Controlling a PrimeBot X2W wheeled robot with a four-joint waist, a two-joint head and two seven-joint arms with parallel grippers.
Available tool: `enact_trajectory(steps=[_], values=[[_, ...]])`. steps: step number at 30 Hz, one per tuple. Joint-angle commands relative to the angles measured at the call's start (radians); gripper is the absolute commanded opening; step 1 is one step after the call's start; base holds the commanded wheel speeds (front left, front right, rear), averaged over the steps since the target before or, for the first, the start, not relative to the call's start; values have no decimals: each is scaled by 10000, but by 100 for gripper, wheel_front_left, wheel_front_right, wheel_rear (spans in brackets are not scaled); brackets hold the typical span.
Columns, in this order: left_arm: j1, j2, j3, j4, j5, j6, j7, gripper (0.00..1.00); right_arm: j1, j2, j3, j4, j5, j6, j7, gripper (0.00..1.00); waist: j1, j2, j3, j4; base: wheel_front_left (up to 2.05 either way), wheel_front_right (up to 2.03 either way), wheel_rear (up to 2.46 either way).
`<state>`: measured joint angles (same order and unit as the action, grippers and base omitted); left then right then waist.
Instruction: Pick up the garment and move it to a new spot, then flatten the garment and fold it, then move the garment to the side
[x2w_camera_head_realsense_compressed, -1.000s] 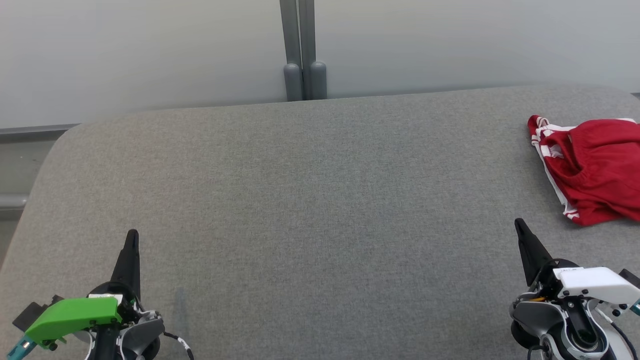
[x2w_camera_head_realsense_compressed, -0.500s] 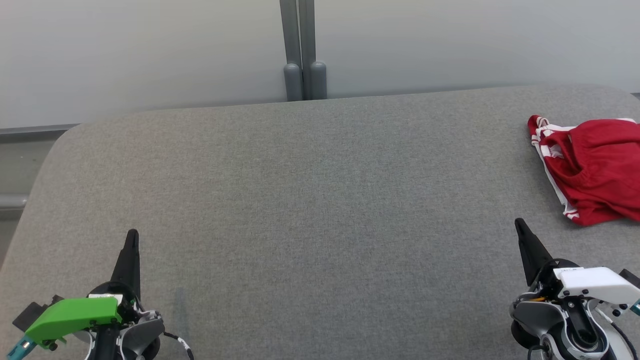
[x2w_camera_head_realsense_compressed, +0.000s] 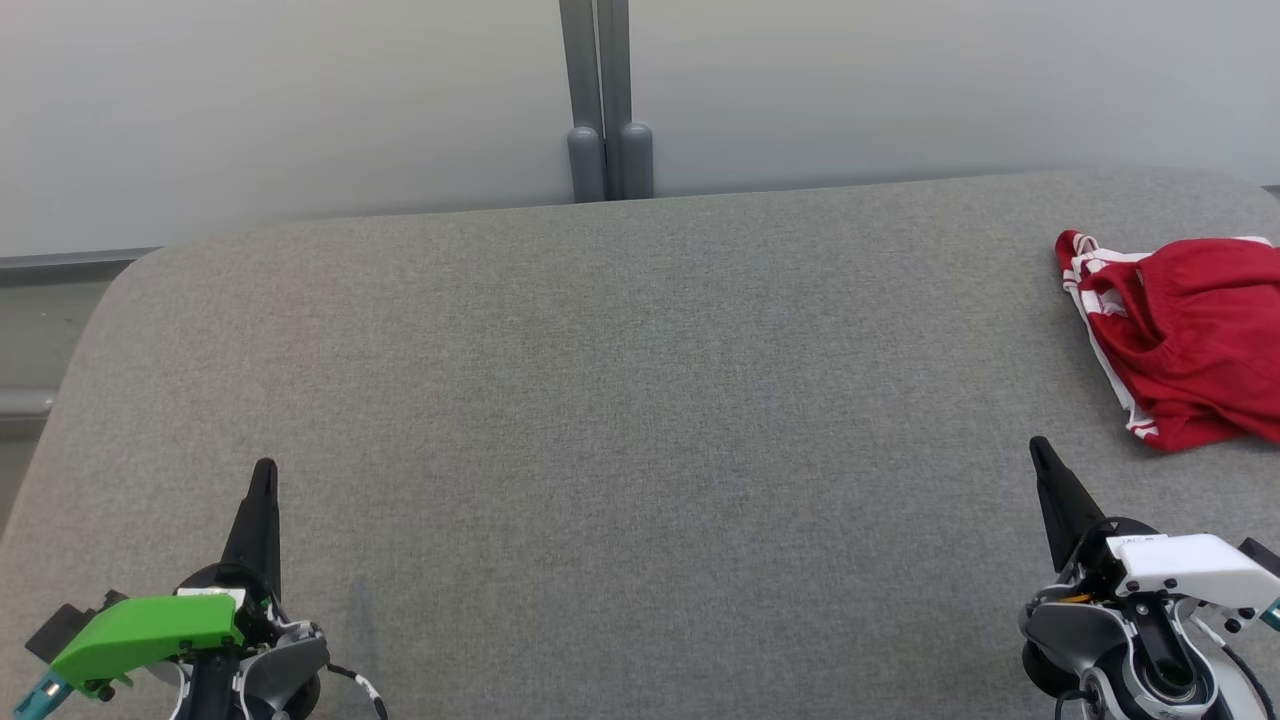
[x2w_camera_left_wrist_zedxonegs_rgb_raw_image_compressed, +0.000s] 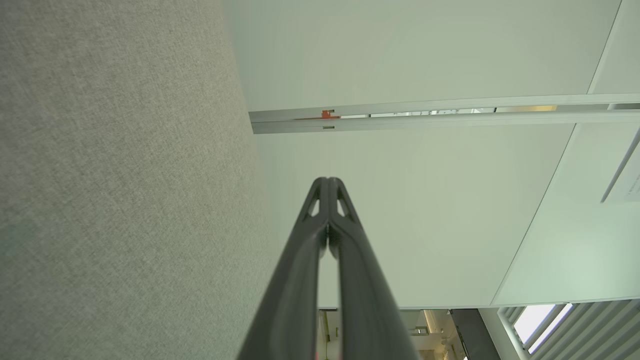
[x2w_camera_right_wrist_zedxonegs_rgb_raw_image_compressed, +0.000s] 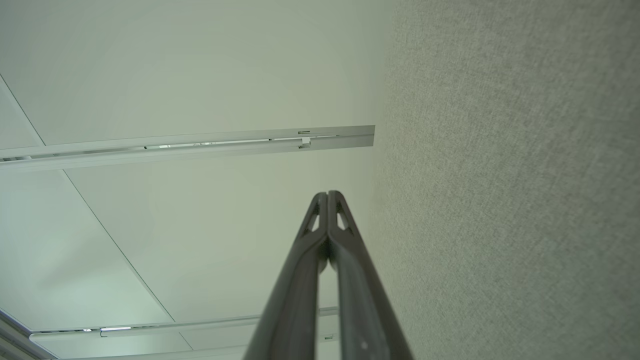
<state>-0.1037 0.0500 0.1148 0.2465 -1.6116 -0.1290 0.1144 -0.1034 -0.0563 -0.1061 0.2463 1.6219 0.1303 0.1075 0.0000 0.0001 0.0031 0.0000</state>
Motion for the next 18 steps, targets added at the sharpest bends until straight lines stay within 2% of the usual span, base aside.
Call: enact_trajectory(steps=[1,18], values=[[-103,4,23,-26,-25,-59,30,0,-79,-1,-29,-43,-53,7,40,0,0,-1,0,0,0,0,0],[-103,4,22,-25,-26,-59,29,0,-82,6,-47,-41,-64,7,60,0,0,-1,0,0,0,0,0]])
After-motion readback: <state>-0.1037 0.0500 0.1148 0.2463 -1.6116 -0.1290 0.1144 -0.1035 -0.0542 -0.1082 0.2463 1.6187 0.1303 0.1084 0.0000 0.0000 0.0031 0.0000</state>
